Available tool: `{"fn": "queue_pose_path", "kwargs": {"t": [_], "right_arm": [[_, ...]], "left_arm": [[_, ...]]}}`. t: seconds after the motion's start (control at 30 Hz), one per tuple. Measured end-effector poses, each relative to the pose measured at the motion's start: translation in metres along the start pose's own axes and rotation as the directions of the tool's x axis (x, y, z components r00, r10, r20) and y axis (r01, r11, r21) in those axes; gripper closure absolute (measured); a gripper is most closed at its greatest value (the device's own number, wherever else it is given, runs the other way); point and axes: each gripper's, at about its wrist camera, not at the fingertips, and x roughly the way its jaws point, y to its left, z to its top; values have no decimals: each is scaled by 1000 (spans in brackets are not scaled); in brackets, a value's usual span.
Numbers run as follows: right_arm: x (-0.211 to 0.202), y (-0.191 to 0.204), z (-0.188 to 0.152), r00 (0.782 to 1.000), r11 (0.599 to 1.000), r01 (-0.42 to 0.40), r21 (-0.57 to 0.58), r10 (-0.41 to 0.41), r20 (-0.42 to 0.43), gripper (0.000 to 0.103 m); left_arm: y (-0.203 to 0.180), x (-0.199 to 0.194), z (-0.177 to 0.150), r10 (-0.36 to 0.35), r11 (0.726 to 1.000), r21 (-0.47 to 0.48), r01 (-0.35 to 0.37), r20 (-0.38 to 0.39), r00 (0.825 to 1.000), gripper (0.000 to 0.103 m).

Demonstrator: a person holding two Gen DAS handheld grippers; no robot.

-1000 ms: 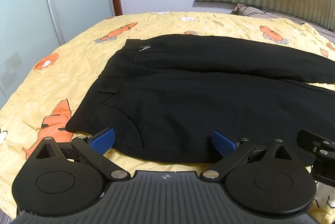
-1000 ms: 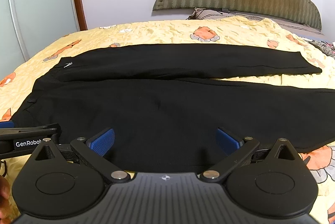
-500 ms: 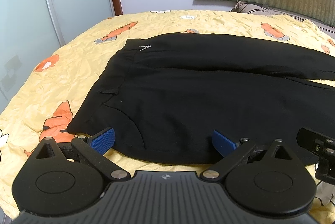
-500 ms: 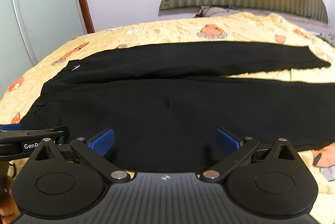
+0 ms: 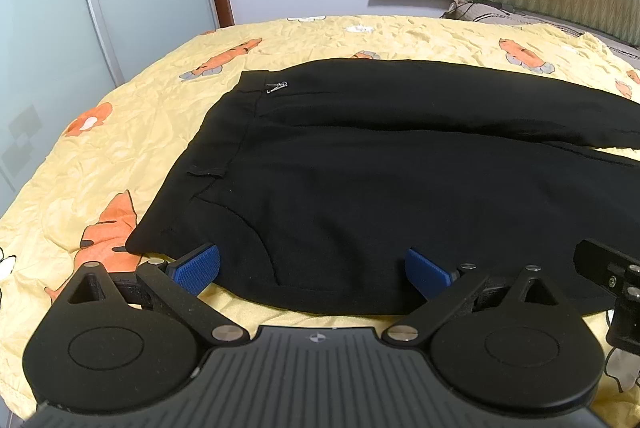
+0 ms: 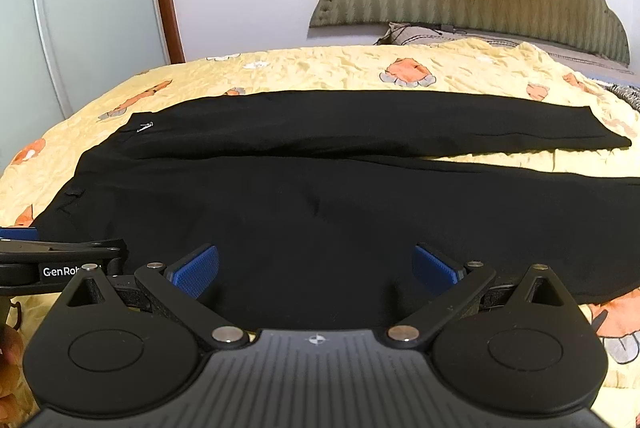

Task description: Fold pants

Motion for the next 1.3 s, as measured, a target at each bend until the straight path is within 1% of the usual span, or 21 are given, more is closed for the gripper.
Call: {"fn": "queue_pose_path", "kwargs": {"t": [0.17,0.53,0.73,0.9,1.03,1.1,1.17,1.23,1.27,1.3], "right_arm": [[3,0,0,1000,1000,19,-1,-19,-15,0],[4,3,0,999,999,-28,-34,27,-20,0],[5,10,2,1000,996,-1,-88,0,-10,0],[13,7,6,999,996,-27,-87,24,-43,0],[18,3,13,992,990,-112,-86,106,-72,0],[20,4,21,985,981,-164,-107,157,-67,0],[21,7,34,984,971,-179,-160,177,-27,0],[27,7,54,979,959,-191,-208,202,33,0],[34,5,68,969,952,-217,-217,237,72,0],[40,1,78,949,938,-270,-218,297,105,0]], "left_arm": [[1,2,0,-4,1000,0,4,0,1000,1],[3,7,1,-5,1000,-13,5,-8,1000,1],[4,10,4,5,1000,-12,-5,-6,1000,1],[5,14,7,10,1000,-7,-10,-4,1000,1],[5,17,12,15,1000,0,-15,2,1000,1],[5,19,14,14,1000,2,-14,8,1000,1],[8,21,17,15,1000,-2,-15,10,1000,1],[12,23,22,3,1000,-13,-3,11,1000,1],[15,24,25,0,1000,-22,0,13,1000,1],[19,25,28,3,1000,-30,-3,16,1000,1]]}}
